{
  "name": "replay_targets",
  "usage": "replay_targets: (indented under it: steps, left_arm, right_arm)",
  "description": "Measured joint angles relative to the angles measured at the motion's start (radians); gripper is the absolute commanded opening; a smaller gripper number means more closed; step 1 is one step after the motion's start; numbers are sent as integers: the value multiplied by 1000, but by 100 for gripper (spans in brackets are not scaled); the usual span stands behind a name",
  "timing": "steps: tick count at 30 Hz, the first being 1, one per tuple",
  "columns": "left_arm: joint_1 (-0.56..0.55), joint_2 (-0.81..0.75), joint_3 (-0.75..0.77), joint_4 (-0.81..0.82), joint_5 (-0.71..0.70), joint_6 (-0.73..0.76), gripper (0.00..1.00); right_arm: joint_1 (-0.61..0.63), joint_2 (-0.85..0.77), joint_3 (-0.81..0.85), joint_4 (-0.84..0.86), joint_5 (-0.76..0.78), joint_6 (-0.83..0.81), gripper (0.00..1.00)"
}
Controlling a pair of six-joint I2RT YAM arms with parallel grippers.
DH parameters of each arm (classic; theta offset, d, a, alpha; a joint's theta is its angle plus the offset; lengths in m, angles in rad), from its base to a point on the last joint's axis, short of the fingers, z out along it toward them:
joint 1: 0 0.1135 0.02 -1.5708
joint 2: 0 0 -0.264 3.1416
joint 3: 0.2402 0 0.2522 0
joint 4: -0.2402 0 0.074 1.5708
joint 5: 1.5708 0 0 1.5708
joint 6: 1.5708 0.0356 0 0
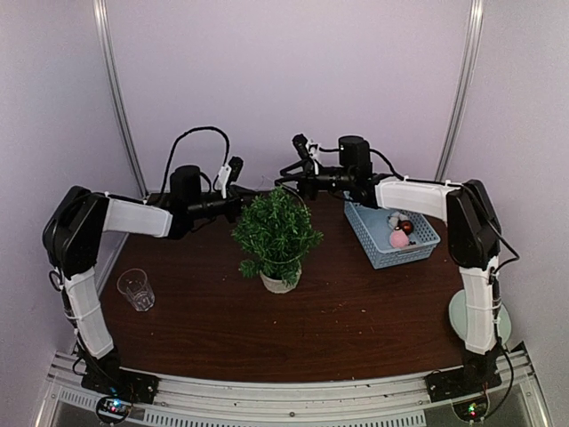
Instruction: Decorate the small christmas tree
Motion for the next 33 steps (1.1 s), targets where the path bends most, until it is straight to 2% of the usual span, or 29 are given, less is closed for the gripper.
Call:
replay_targets:
  steps: [4,8,19,29,33]
  left_arm:
    - [-21,-65,14,-226,-90,128,0]
    - [-47,-115,14,-383,-169,195,0]
    - [-63,-307,-1,-652,-388,238,0]
    - [-106,-355,26,-915,-497,225,0]
    - [-117,-334,72,-971,-519,198,0]
  right_arm:
    - [-6,-11,-10,0,12,-6,56]
    - [-6,-15,-19,-1,24,-14,58]
    - [-13,-72,-68,-11,84,-9,75]
    - [-31,-141,-101,-9,81,27,63]
    - [-32,-148,-102,-9,63,31,55]
